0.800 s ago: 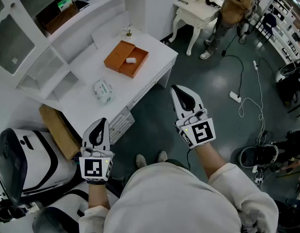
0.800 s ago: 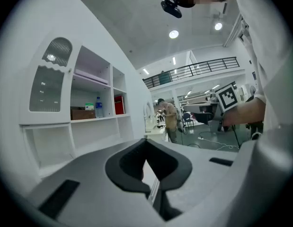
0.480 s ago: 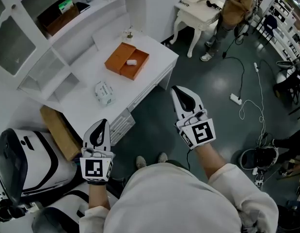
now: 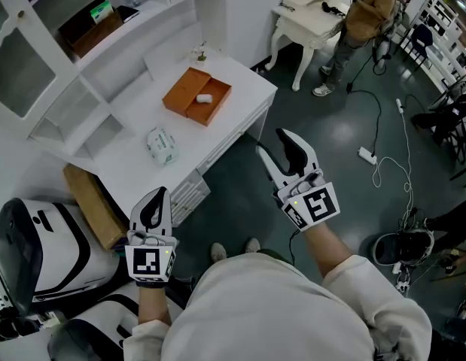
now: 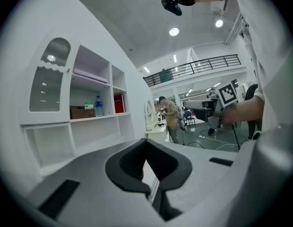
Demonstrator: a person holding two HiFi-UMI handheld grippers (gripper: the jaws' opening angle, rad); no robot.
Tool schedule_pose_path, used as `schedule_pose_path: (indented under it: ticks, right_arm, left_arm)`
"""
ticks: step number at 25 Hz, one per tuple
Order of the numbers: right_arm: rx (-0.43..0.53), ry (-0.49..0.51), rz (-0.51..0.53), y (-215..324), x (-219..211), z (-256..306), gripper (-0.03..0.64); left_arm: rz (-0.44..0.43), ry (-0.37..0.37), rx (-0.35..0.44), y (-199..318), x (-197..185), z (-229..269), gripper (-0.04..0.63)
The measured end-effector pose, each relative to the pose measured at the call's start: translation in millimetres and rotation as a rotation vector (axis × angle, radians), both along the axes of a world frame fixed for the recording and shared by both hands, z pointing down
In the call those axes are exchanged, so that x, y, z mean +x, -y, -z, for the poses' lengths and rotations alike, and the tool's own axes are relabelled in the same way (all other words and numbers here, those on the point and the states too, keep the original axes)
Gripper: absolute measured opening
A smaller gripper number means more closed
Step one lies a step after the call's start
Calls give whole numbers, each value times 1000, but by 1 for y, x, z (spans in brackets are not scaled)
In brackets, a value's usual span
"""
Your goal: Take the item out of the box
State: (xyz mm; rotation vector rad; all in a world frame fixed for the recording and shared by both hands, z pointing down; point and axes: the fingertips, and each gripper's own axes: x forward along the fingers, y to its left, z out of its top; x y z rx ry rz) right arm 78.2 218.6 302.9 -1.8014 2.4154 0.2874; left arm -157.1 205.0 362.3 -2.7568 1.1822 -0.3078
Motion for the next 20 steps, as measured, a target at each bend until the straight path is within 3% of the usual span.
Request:
schedule_pose_path:
  ticks: [1, 4, 20]
  right_arm:
    - [-1, 5, 16, -1, 0, 0, 289]
    - [16, -4, 20, -6, 7, 2, 347]
    - [-2, -9, 74, -3, 44, -18, 353]
  left_arm:
    - [-2, 2, 2, -1, 2, 0, 5]
    - [-3, 6, 9, -5, 7, 0, 5]
    - [72, 46, -46, -24, 38, -29, 5]
